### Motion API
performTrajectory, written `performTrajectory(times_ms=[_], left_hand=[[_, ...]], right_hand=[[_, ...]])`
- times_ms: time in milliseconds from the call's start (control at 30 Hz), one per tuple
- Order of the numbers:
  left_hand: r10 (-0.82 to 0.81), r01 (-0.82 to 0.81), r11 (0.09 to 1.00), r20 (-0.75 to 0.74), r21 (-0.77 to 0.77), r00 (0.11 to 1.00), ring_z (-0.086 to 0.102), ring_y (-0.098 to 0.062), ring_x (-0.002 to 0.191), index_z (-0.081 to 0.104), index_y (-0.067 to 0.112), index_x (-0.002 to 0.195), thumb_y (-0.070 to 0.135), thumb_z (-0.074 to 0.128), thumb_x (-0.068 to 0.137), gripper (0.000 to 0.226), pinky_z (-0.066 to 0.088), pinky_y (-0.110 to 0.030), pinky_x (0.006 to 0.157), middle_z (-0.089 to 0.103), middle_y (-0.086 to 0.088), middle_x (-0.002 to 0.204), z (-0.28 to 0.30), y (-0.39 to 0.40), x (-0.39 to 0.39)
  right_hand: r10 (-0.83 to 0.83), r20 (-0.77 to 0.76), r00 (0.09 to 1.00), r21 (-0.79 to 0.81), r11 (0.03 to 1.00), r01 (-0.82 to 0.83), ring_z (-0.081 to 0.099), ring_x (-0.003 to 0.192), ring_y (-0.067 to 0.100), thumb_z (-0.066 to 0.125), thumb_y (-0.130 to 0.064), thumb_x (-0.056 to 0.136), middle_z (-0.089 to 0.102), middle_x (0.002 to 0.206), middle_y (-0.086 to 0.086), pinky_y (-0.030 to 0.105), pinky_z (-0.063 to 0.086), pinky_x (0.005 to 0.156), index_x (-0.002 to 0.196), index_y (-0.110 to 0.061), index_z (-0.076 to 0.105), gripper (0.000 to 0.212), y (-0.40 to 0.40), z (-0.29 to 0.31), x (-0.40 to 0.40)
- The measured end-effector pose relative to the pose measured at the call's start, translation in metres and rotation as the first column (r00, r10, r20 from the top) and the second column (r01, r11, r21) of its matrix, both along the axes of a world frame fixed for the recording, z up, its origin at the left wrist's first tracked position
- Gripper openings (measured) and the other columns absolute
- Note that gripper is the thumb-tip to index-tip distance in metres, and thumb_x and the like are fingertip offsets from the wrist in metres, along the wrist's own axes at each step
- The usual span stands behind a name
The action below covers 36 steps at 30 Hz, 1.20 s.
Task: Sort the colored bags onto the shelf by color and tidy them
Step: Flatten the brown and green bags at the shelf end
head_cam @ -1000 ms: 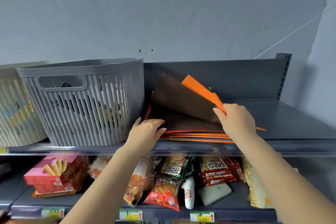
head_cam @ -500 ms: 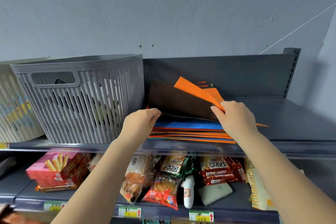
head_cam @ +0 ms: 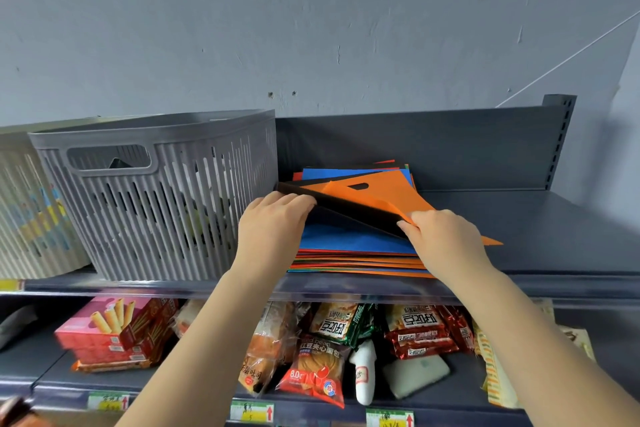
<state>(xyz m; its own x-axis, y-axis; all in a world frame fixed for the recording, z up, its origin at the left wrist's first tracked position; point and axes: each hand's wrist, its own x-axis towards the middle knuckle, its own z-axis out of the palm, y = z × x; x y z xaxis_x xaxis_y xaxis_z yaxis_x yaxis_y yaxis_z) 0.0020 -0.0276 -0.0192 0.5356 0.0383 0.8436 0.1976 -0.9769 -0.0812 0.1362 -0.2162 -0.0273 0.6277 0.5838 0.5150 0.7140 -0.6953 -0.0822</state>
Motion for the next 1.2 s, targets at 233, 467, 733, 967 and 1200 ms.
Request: performTrajectory(times_ms=[233, 467, 733, 967, 1200], left_hand=[[-0.030, 0.030, 0.999, 0.043, -0.013, 0.999, 0.063, -0.023, 0.063, 0.071, 0.013, 0.080, 0.017, 0.051, 0.086, 0.021, 0.046, -0.027, 0.056, 0.069, 0.002, 0.070, -0.009, 0.005, -0.011], [-0.022, 0.101, 0.831, 0.150, -0.546, 0.989, 0.058, -0.015, 0.077, 0.064, 0.014, 0.091, 0.025, 0.057, 0.093, 0.013, 0.044, -0.025, 0.068, 0.063, 0.004, 0.084, -0.019, -0.004, -0.059], [-0.186, 0.226, -0.360, 0.307, -0.905, 0.933, 0.066, -0.025, 0.081, 0.055, 0.014, 0.099, 0.043, 0.049, 0.094, 0.030, 0.056, -0.040, 0.067, 0.065, -0.006, 0.096, -0.013, 0.001, -0.076], [-0.325, 0.086, -0.405, 0.231, -0.910, 0.917, 0.066, -0.020, 0.050, 0.059, 0.002, 0.088, 0.006, 0.061, 0.089, 0.005, 0.052, -0.026, 0.041, 0.068, -0.010, 0.069, -0.017, -0.002, -0.081], [-0.329, 0.130, -0.313, 0.236, -0.941, 0.914, 0.065, -0.023, 0.074, 0.053, 0.007, 0.116, -0.003, 0.058, 0.089, 0.029, 0.049, -0.022, 0.040, 0.064, -0.011, 0.104, -0.044, -0.012, -0.090]], right_hand=[[0.183, 0.016, 0.983, -0.010, 0.983, -0.183, 0.058, 0.077, 0.013, 0.035, -0.053, 0.096, 0.064, 0.084, -0.009, 0.018, 0.027, 0.047, 0.118, -0.035, 0.059, 0.037, -0.001, -0.003, -0.015], [0.159, 0.234, 0.959, 0.111, 0.976, -0.189, 0.051, 0.044, 0.019, 0.068, -0.023, 0.086, 0.061, 0.054, -0.005, 0.016, 0.014, 0.039, 0.084, -0.023, 0.073, 0.006, -0.006, -0.022, -0.021], [0.125, 0.360, 0.925, 0.157, 0.969, -0.192, 0.067, 0.053, 0.016, 0.090, -0.003, 0.049, 0.073, 0.070, -0.005, 0.025, 0.042, 0.032, 0.082, -0.017, 0.076, 0.038, -0.015, -0.037, -0.058], [0.180, 0.389, 0.904, 0.081, 0.970, -0.228, 0.072, 0.072, 0.015, 0.094, -0.003, 0.033, 0.075, 0.083, -0.003, 0.030, 0.055, 0.049, 0.087, -0.018, 0.077, 0.058, -0.025, -0.050, -0.090], [0.214, 0.373, 0.903, 0.015, 0.972, -0.236, 0.072, 0.078, 0.012, 0.095, -0.005, 0.031, 0.074, 0.089, -0.005, 0.032, 0.057, 0.058, 0.094, -0.020, 0.076, 0.067, -0.026, -0.069, -0.115]])
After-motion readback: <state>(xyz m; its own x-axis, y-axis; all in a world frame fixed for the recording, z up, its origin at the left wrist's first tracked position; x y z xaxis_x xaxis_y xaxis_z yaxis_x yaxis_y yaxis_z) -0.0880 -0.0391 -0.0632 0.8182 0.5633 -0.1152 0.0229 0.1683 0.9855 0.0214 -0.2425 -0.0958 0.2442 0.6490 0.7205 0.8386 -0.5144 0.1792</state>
